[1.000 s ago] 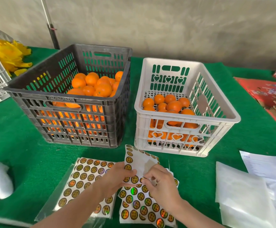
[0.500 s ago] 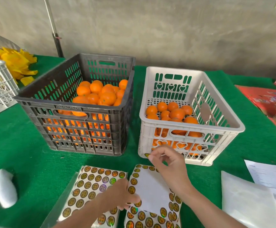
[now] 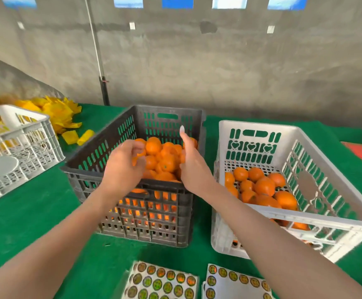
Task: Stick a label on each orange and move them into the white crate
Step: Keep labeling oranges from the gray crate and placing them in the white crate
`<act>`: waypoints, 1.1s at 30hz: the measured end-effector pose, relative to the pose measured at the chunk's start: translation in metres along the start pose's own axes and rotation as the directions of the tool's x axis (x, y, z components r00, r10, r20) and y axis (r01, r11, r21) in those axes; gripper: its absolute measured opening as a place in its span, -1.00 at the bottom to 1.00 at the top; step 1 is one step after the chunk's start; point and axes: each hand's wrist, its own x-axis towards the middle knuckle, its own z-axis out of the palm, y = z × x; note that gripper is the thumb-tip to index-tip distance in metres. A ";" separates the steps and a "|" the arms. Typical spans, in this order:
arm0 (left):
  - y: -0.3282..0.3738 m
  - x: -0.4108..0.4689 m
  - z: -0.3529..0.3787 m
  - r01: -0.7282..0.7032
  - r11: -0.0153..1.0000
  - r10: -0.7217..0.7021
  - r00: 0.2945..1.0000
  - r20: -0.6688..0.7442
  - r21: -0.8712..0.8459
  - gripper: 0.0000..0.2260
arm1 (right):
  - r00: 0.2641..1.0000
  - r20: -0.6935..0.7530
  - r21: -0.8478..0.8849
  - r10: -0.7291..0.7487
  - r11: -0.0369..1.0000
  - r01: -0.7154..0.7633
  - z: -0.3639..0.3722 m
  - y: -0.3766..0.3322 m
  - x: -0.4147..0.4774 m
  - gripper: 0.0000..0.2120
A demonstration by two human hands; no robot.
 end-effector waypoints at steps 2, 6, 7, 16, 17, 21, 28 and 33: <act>-0.021 0.040 0.002 0.084 0.940 -0.190 0.934 0.303 0.329 -0.65 | 0.999 0.014 -0.025 0.038 0.999 -0.038 0.005 0.009 0.002 -0.19; -0.043 0.073 0.016 -0.070 0.834 -0.419 0.564 0.711 0.547 -0.50 | 0.998 0.030 -0.018 0.050 0.999 -0.049 0.005 0.019 0.002 -0.29; -0.045 0.076 0.019 -0.103 0.834 -0.411 0.541 0.734 0.542 -0.50 | 0.998 0.030 -0.011 0.046 0.999 -0.046 0.005 0.020 0.002 -0.32; -0.016 0.057 0.003 0.678 0.632 -0.169 0.593 0.787 -0.375 -0.60 | 0.980 -0.044 0.283 0.192 0.944 -0.172 -0.013 0.007 -0.007 -0.41; -0.009 0.052 0.001 0.706 0.560 -0.117 0.587 0.801 -0.434 -0.59 | 0.975 -0.049 0.369 0.215 0.911 -0.182 -0.021 0.004 -0.011 -0.41; 0.021 0.025 0.003 0.692 0.431 0.074 0.612 0.788 -0.578 -0.44 | 0.980 -0.134 0.535 0.149 0.843 -0.055 -0.050 -0.013 -0.040 -0.49; 0.066 -0.035 0.036 0.694 0.257 0.101 0.673 0.733 -0.672 -0.40 | 0.933 -0.098 0.727 0.346 0.665 -0.171 -0.087 -0.024 -0.102 -0.89; 0.085 -0.071 0.059 0.808 0.127 0.135 0.561 0.817 -0.576 -0.50 | 0.939 -0.052 0.638 0.339 0.734 -0.230 -0.098 -0.025 -0.127 -0.84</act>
